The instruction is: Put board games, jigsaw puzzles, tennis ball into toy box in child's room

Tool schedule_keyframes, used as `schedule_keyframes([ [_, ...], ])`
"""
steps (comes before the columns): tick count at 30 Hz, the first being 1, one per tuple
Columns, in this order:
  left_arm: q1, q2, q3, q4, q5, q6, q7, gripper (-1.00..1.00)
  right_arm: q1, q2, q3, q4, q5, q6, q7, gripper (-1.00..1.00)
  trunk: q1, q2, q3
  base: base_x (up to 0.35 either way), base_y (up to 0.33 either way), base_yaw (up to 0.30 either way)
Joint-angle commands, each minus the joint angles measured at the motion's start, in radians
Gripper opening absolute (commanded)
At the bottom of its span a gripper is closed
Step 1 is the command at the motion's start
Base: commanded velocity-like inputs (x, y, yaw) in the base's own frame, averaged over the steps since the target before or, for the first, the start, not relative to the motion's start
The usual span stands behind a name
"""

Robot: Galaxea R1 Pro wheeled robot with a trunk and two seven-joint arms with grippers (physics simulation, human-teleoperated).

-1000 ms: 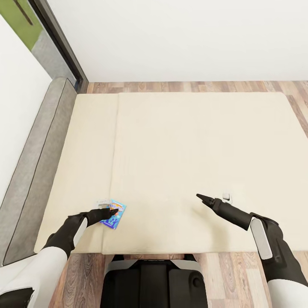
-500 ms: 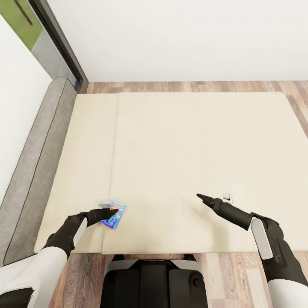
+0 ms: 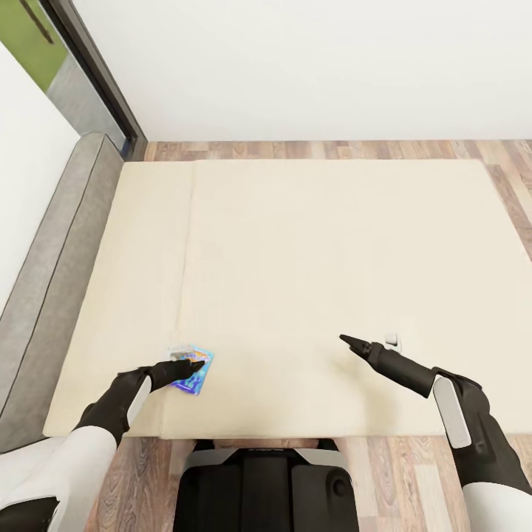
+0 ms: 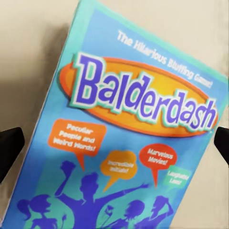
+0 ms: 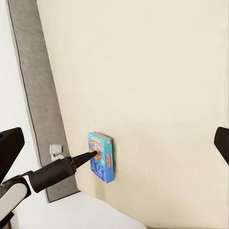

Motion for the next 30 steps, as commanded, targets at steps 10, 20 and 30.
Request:
schedule_keyframes([
  [10, 0.0, -0.003, 0.006, -0.002, 0.003, 0.011, -0.005, 1.0, -0.001, -0.001, -0.001, 0.0, 0.0, 0.005, 0.003, 1.0, 0.001, -0.002, -0.001, 0.0, -0.295, 0.0],
  [20, 0.0, -0.003, 0.006, -0.002, 0.003, 0.011, -0.005, 1.0, -0.001, -0.001, -0.001, 0.0, 0.0, 0.005, 0.003, 1.0, 0.001, -0.002, -0.001, 0.0, -0.302, 0.0],
  [30, 0.0, -0.004, 0.006, -0.002, 0.003, 0.011, -0.004, 1.0, -0.001, -0.001, -0.001, 0.001, 0.0, 0.005, 0.003, 1.0, 0.001, -0.002, -0.001, 0.0, -0.302, 0.0],
])
